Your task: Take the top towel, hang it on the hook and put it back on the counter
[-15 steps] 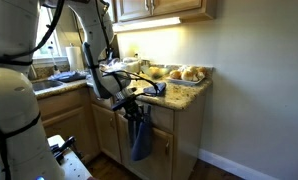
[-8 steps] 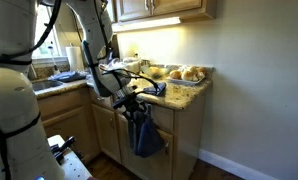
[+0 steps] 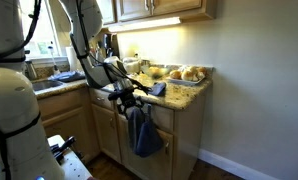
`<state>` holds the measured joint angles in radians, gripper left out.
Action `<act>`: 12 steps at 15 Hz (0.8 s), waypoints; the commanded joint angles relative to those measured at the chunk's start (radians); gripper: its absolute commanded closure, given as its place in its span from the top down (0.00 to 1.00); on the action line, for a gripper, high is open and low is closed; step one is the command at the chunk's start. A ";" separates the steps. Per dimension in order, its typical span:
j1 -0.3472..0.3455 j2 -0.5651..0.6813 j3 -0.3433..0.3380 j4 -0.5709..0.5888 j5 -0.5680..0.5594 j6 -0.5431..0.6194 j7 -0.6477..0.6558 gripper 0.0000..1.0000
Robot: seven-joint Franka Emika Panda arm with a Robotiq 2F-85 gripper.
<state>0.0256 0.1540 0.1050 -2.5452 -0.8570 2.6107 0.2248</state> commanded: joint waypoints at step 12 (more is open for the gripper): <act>0.010 -0.499 -0.018 -0.205 0.470 -0.019 -0.191 1.00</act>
<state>0.0257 -0.2133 0.0993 -2.6879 -0.4537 2.6070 0.0651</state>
